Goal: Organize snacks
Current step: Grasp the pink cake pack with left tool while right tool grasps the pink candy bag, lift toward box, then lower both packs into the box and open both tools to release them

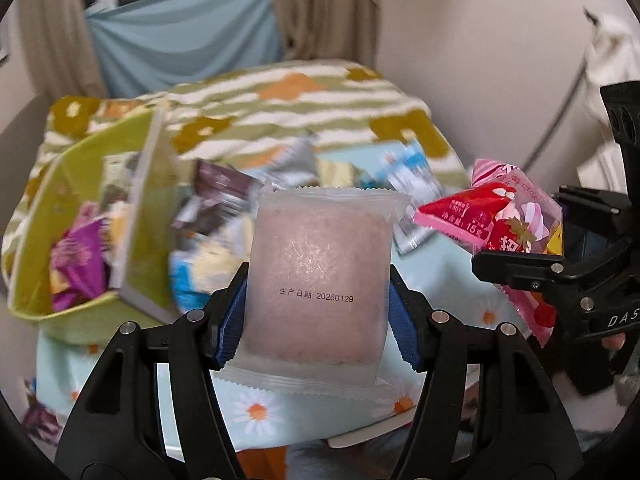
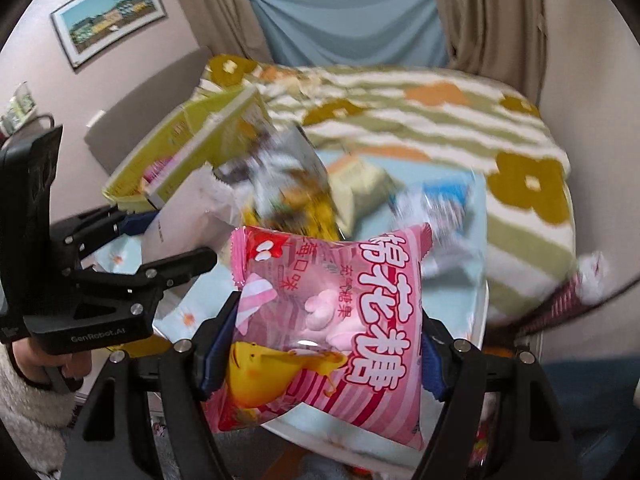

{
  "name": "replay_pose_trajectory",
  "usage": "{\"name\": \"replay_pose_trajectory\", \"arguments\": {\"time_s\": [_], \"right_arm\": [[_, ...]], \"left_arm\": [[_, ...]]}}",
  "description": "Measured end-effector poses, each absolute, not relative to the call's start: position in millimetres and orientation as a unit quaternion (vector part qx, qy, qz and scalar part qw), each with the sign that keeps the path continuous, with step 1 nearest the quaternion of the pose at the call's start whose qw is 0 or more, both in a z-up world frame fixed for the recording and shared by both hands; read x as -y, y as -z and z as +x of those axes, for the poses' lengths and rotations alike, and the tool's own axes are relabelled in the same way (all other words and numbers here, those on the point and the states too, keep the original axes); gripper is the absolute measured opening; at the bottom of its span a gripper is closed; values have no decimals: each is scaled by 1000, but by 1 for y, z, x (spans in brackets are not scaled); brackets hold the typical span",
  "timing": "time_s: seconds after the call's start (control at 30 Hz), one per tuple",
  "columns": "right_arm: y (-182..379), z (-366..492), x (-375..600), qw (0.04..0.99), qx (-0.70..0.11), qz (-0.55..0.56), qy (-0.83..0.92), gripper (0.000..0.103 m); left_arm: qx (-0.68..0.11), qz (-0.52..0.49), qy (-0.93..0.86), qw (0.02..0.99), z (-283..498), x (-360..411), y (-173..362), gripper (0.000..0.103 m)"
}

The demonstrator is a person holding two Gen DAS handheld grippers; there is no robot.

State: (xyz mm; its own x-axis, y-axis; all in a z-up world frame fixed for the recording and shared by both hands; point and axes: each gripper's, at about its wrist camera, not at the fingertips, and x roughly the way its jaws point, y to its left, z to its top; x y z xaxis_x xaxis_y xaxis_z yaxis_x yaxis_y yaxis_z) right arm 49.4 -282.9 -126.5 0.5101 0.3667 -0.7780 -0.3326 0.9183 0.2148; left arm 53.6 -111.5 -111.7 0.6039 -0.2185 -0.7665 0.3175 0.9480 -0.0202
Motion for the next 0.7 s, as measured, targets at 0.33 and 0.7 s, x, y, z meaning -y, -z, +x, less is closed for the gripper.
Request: {"name": "replay_pose_trajectory", "arguments": {"time_s": [0.33,0.7], "right_arm": [[67,114,189,878,-398,5,-267,71],[60,222,51,870,-410,33,-273,71]], "left_arm": [[-384,19,54,922,106,0,64,62],[-415,-3,20,910,225,-134,83,62]]}}
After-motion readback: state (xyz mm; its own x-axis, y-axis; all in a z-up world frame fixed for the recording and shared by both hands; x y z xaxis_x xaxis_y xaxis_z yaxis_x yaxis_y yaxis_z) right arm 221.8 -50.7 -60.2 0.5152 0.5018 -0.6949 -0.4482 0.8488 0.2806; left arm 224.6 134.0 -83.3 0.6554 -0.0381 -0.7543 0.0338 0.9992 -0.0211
